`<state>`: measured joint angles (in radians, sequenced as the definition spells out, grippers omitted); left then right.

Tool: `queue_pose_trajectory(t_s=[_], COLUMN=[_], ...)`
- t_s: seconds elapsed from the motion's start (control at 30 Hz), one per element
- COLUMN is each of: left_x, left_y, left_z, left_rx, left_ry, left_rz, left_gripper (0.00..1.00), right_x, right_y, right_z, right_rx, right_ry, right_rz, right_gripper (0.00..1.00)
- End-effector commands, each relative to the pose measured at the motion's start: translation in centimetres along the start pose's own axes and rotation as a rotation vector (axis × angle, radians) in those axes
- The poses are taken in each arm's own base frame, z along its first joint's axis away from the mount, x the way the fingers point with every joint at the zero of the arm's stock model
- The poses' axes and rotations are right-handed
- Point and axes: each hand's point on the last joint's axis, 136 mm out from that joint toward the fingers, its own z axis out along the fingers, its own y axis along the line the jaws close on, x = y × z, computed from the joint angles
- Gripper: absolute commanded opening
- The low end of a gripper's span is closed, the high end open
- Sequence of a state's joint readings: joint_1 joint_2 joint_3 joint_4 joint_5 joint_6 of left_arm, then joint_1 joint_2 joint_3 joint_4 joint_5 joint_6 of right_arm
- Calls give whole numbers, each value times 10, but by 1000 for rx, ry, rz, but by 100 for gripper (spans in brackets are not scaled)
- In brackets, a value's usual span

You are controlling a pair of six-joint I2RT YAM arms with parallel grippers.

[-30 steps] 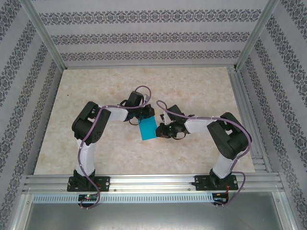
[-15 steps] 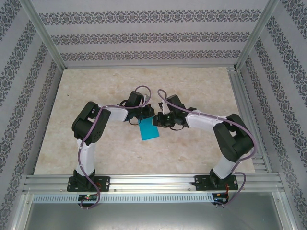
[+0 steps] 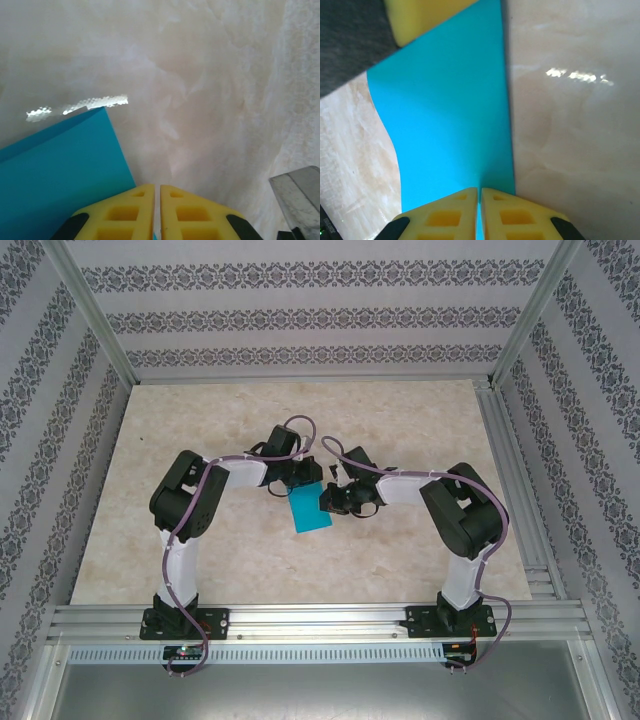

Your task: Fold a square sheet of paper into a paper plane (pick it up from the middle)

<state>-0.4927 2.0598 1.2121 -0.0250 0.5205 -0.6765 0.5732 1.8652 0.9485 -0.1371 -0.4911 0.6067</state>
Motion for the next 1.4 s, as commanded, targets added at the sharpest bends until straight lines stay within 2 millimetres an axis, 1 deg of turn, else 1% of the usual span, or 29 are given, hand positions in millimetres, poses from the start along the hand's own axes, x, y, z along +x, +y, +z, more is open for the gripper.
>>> queue_pose_trajectory(t_s=[0.0,0.1,0.2,0.27,0.37,0.5,0.6,0.7,0.87,1.07,1.37], left_x=[-2,3,13,21,28,30,26,19,1,-16,-36], left_y=[-20,-27,-27,-20,1,15,20,21,31,35,43], left_z=[-14,-15,-9,-5,-1,3,4,5,3,2,-5], left_rx=[61,95,79,37,-52,-109,-137,-140,-148,-143,-184], left_ry=[13,15,39,54,64,70,57,36,-20,-61,-114], left_rz=[36,42,52,49,39,29,26,14,-20,-38,-51], left_gripper=[13,14,15,14,14,14,13,13,13,14,15], right_x=[21,24,26,26,25,29,35,44,62,79,91], right_y=[-33,-36,-37,-38,-38,-41,-43,-48,-58,-67,-75], right_z=[8,8,10,10,9,10,11,11,12,11,11], right_rx=[95,99,108,118,129,145,155,170,191,219,263], right_ry=[50,59,73,79,81,96,112,136,173,210,237], right_rz=[39,46,48,47,45,47,50,53,71,78,77], right_gripper=[13,13,13,13,13,13,13,13,13,13,13])
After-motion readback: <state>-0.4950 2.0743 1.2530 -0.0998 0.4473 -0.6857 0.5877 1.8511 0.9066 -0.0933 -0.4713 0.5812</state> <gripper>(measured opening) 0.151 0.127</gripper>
